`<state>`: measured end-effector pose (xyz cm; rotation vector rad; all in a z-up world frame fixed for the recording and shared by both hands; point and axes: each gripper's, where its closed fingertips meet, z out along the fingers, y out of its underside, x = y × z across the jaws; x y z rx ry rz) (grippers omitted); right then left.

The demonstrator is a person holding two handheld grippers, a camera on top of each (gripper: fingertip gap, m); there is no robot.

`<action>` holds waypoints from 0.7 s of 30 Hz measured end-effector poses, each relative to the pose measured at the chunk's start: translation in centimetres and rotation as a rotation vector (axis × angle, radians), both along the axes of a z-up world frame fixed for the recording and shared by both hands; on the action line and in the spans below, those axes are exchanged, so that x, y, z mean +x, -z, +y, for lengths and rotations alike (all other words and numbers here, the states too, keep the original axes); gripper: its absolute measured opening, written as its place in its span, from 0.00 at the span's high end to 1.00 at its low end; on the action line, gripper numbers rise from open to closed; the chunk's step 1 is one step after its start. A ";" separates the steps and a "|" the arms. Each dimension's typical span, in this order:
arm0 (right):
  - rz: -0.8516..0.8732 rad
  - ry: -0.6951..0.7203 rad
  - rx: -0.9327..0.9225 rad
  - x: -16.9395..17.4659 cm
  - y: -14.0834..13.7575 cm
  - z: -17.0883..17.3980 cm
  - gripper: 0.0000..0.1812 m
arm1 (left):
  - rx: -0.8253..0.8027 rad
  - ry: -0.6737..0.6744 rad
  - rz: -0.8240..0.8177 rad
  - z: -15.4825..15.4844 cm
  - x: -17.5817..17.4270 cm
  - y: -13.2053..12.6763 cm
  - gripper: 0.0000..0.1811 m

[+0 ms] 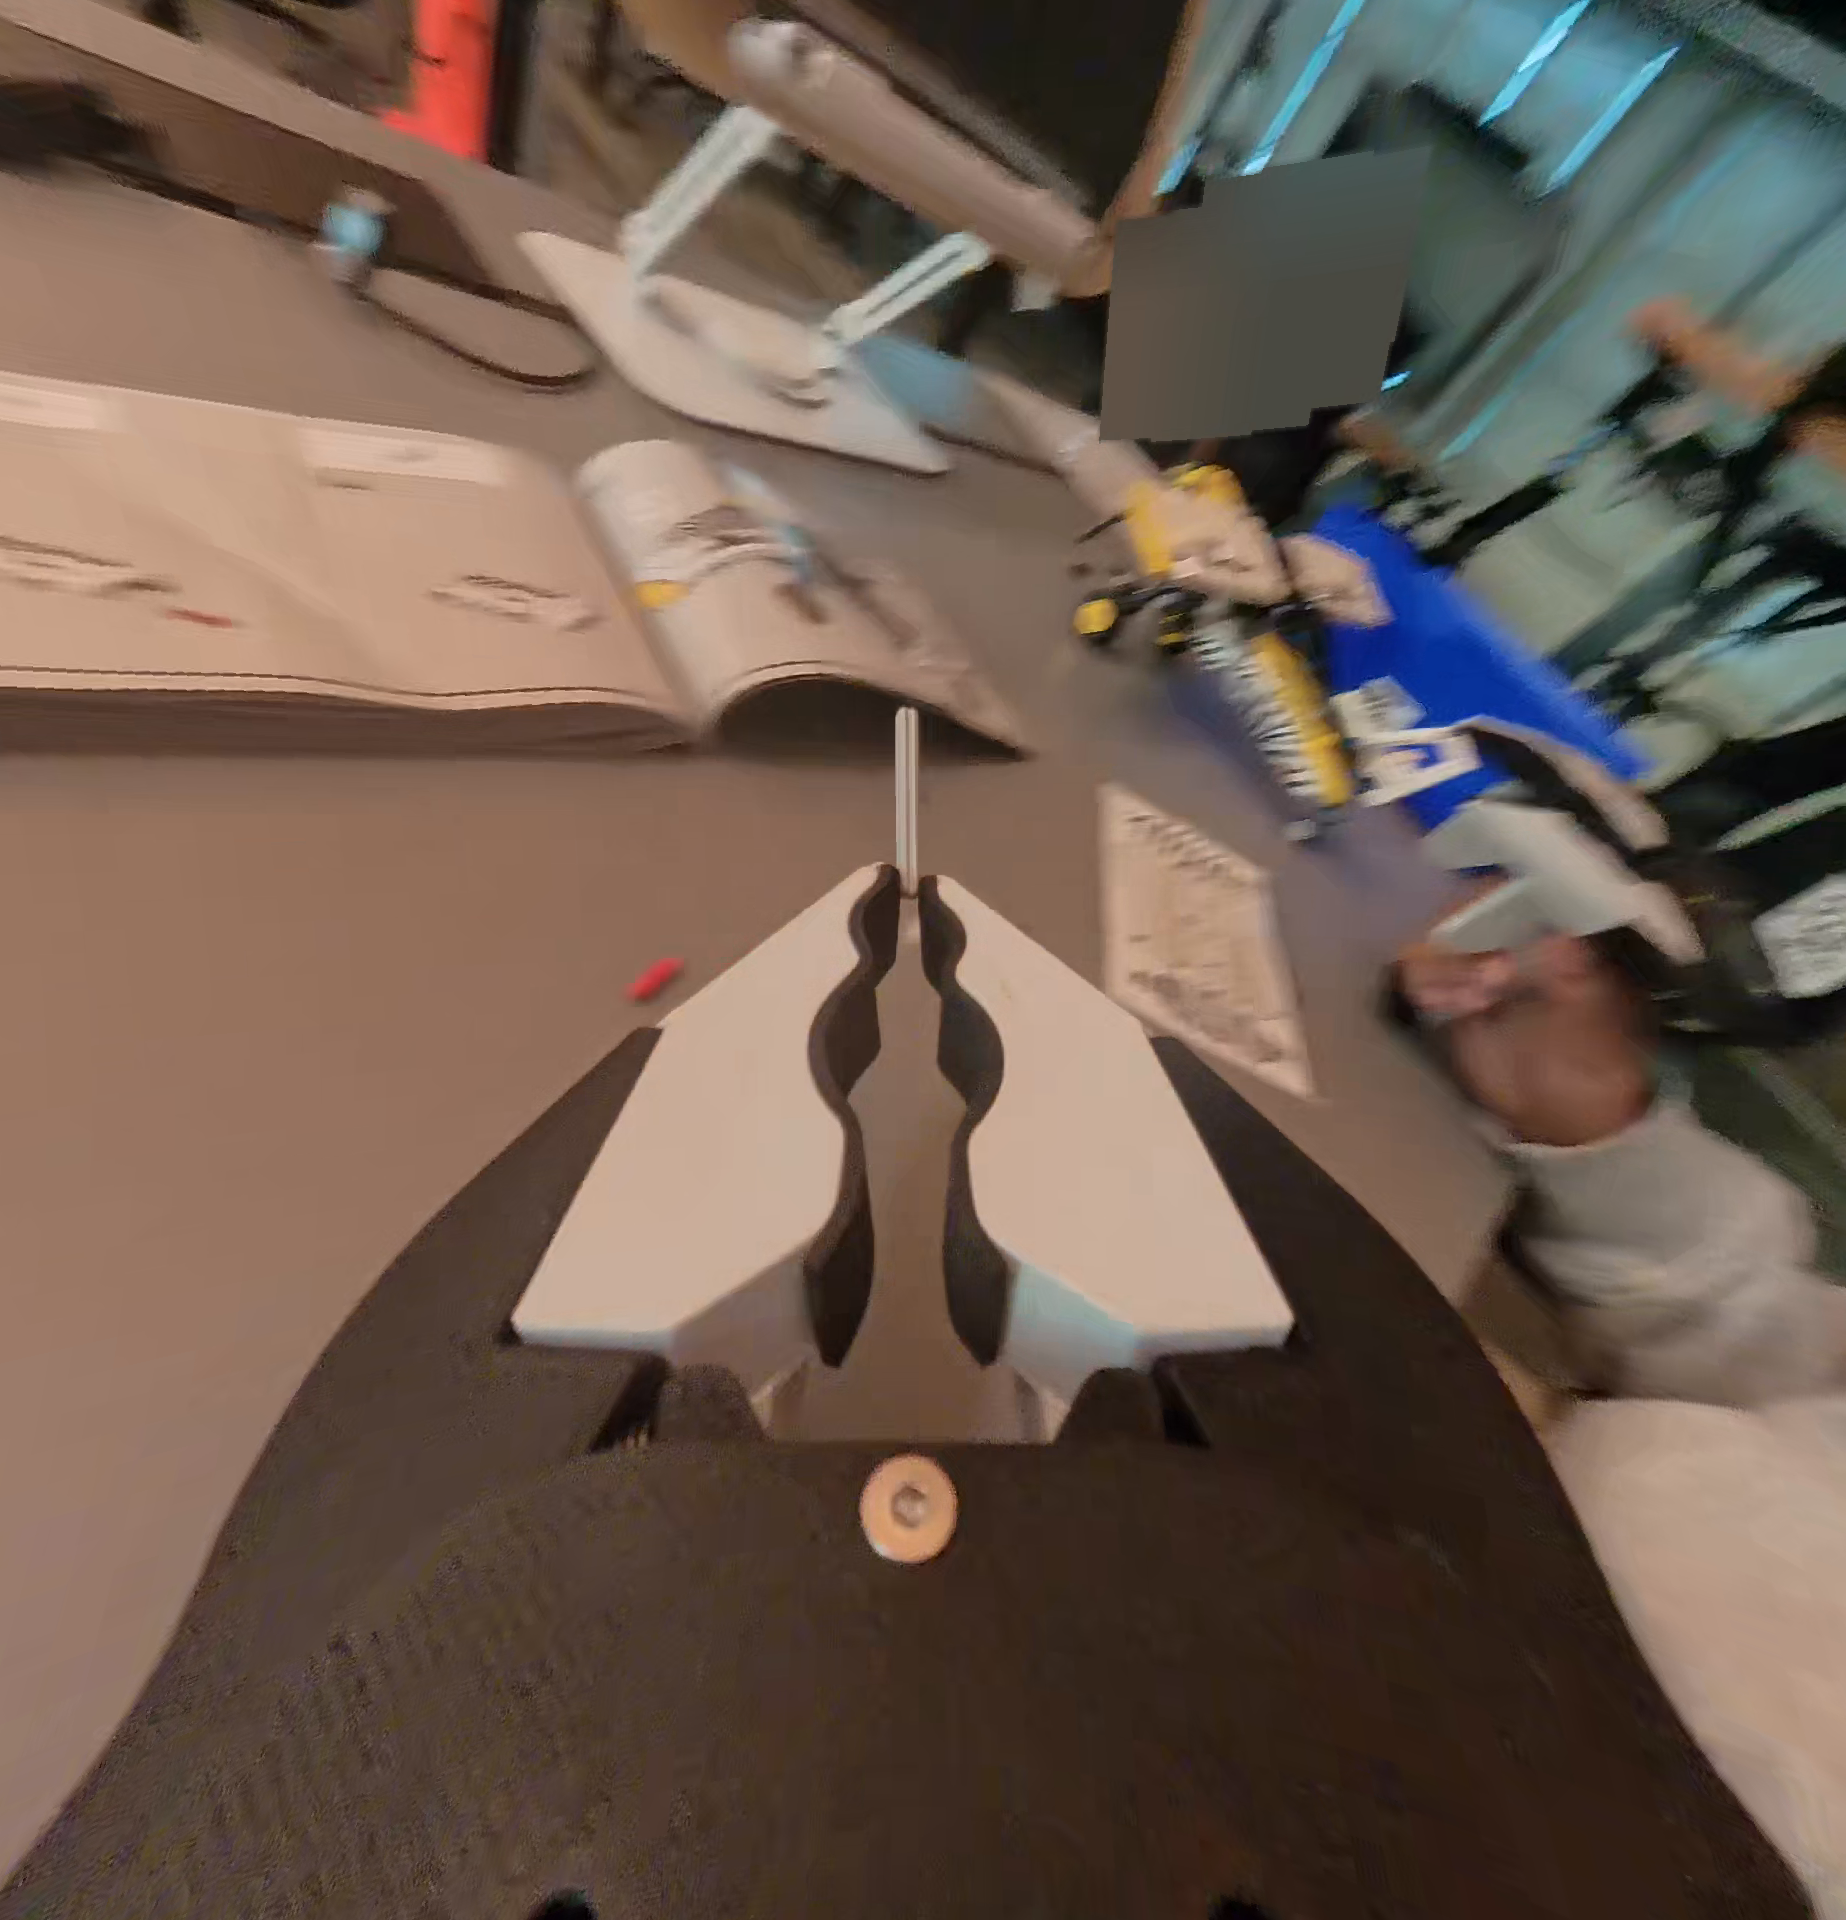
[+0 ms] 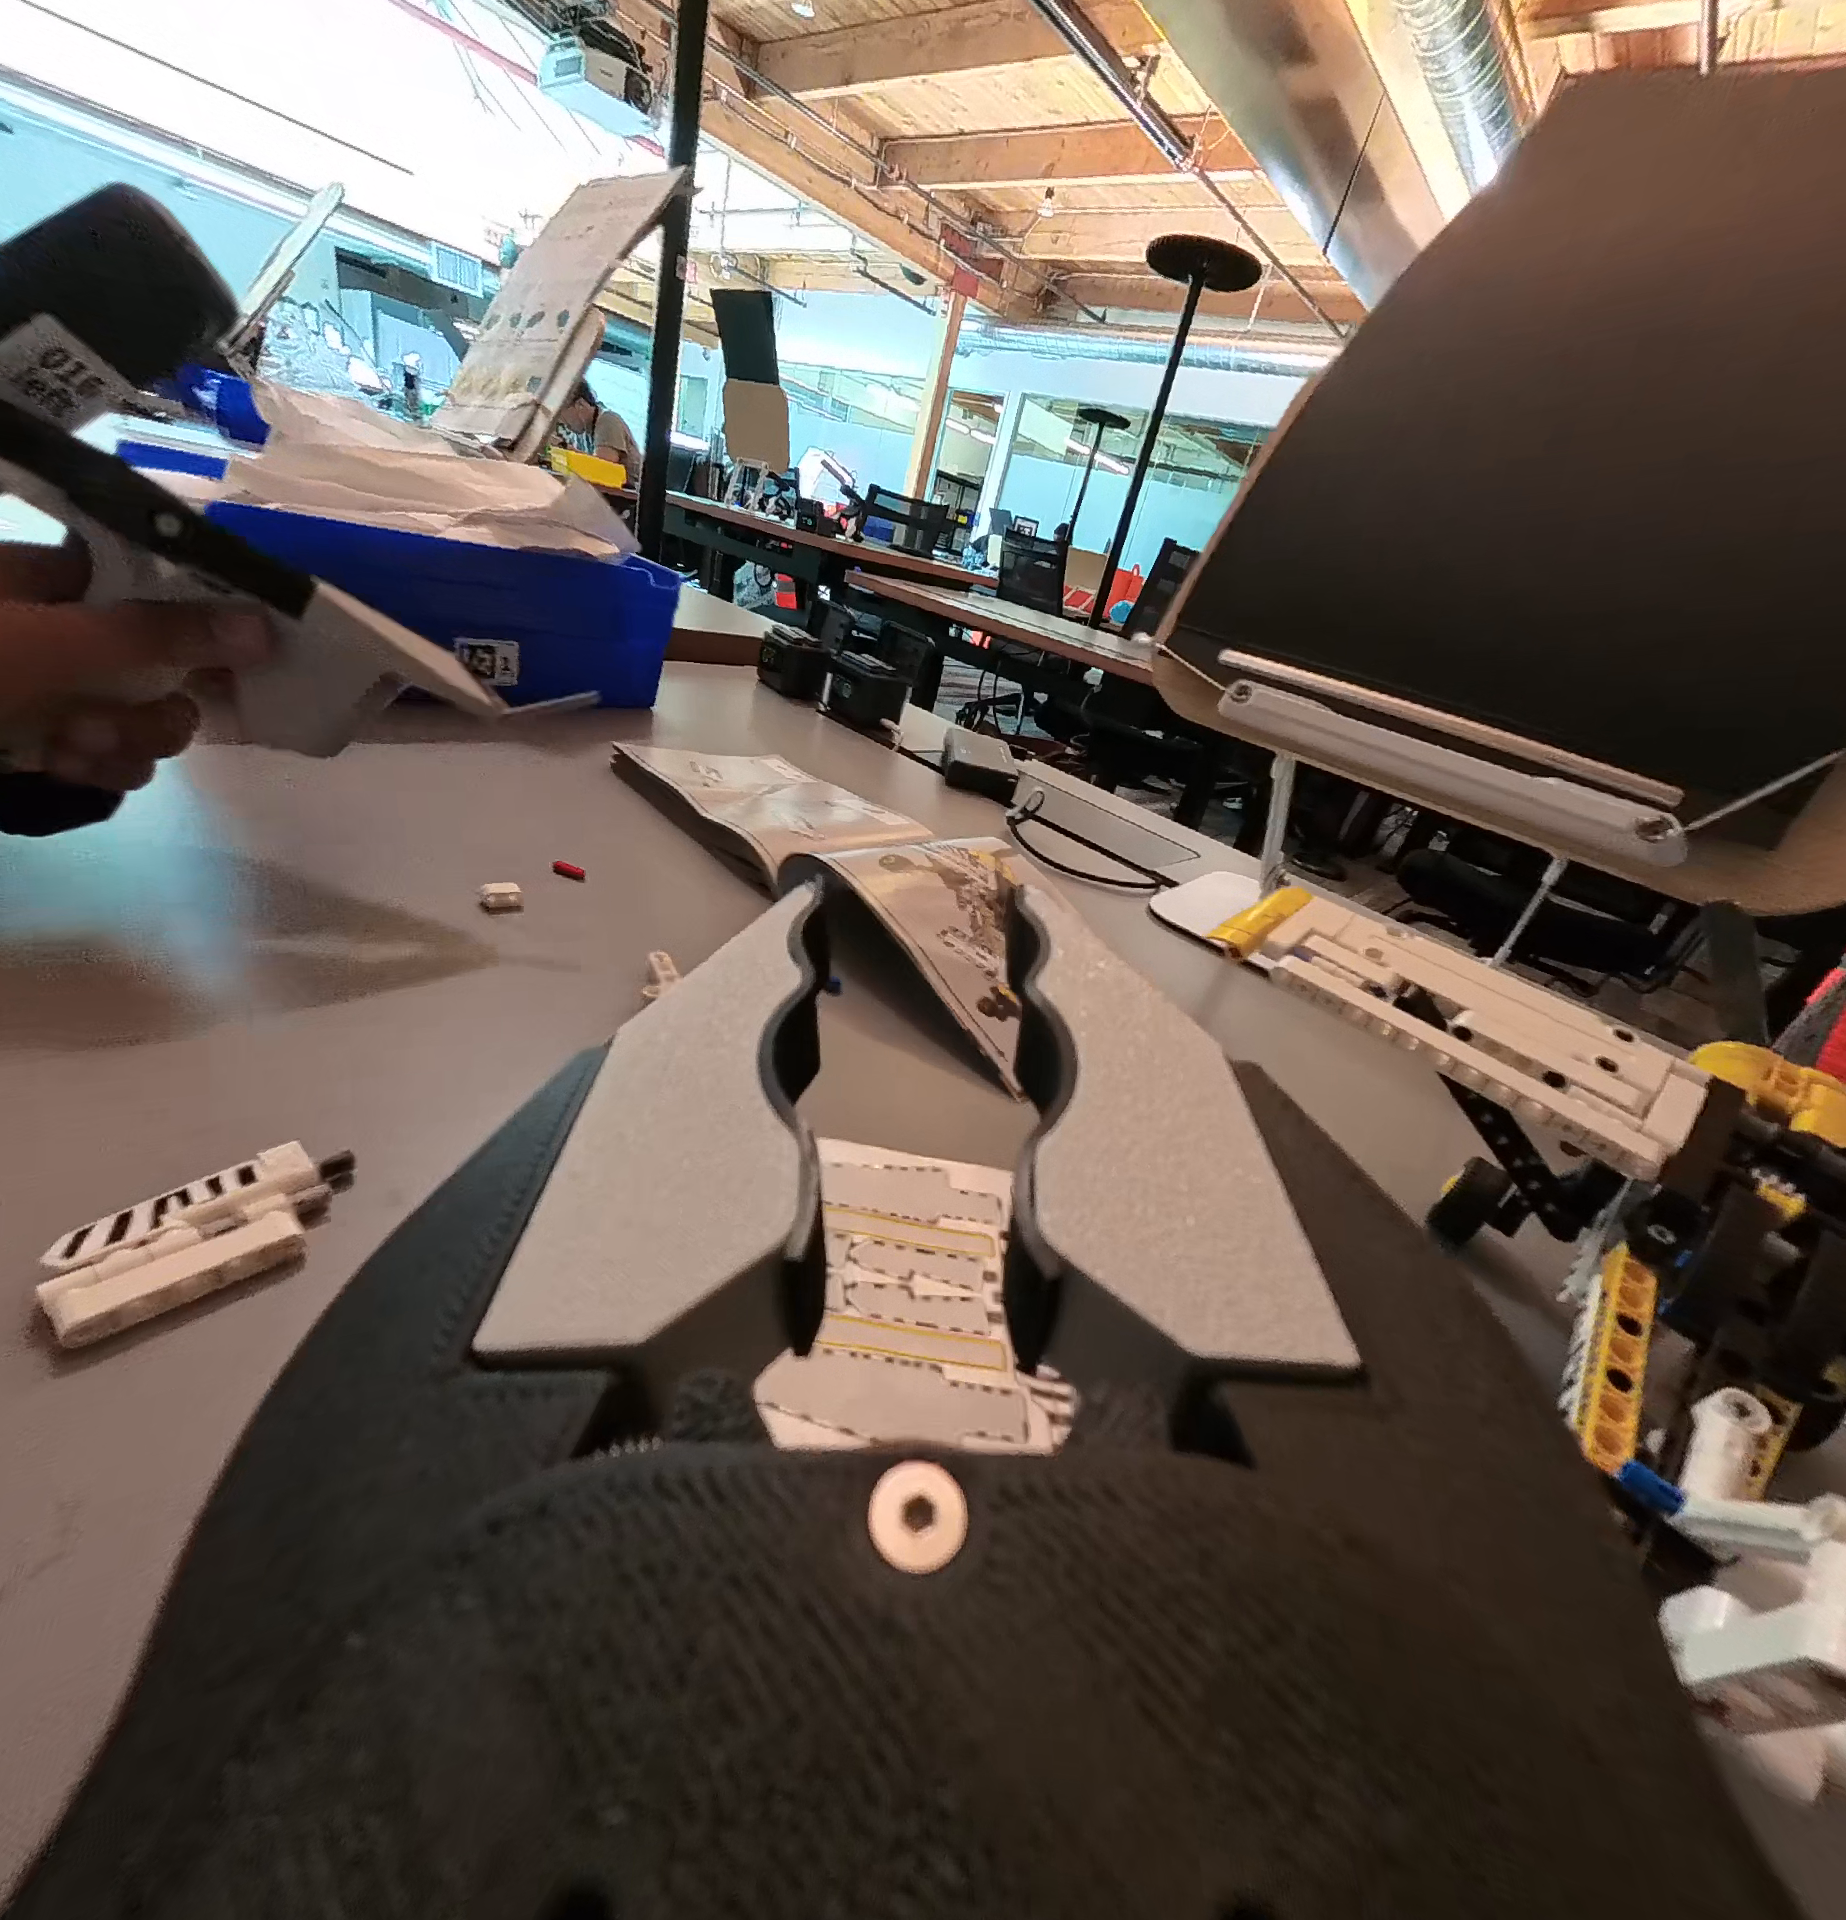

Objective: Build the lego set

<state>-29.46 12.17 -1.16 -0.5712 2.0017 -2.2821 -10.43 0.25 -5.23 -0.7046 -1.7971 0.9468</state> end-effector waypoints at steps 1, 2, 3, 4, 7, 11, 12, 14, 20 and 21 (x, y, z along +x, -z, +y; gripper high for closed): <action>0.004 -0.010 -0.007 0.4 -0.1 0.2 0.82 | 0.028 0.041 0.051 1.1 -0.9 -0.6 0.98; 0.004 -0.022 -0.017 0.9 -0.3 0.5 0.82 | 0.050 0.075 0.100 2.1 -1.7 -1.3 0.99; -0.001 -0.033 -0.030 1.4 -0.5 0.8 0.82 | 0.074 0.108 0.155 3.3 -2.5 -1.9 0.99; -0.009 -0.043 -0.040 2.0 -0.7 1.1 0.82 | 0.106 0.144 0.213 4.5 -3.3 -2.5 0.99; -0.014 -0.092 -0.051 4.5 -0.9 1.7 0.84 | 0.253 0.264 0.405 8.5 -5.4 -3.9 0.99; 0.091 -0.149 -0.050 8.9 -0.6 2.0 0.88 | 0.514 0.346 0.704 11.4 -6.4 -5.4 0.99; 0.122 -0.156 -0.060 9.8 -0.6 2.2 0.88 | 0.556 0.358 0.737 12.0 -6.7 -5.3 0.99; 0.177 -0.154 -0.077 11.0 -0.5 2.3 0.87 | 0.608 0.377 0.773 13.0 -7.3 -5.1 0.99; 0.260 -0.100 -0.106 11.3 -0.2 2.1 0.81 | 0.679 0.443 0.786 15.0 -8.6 -4.9 0.99; 0.259 -0.104 -0.106 11.3 -0.2 2.1 0.81 | 0.685 0.442 0.791 15.0 -8.6 -4.8 0.99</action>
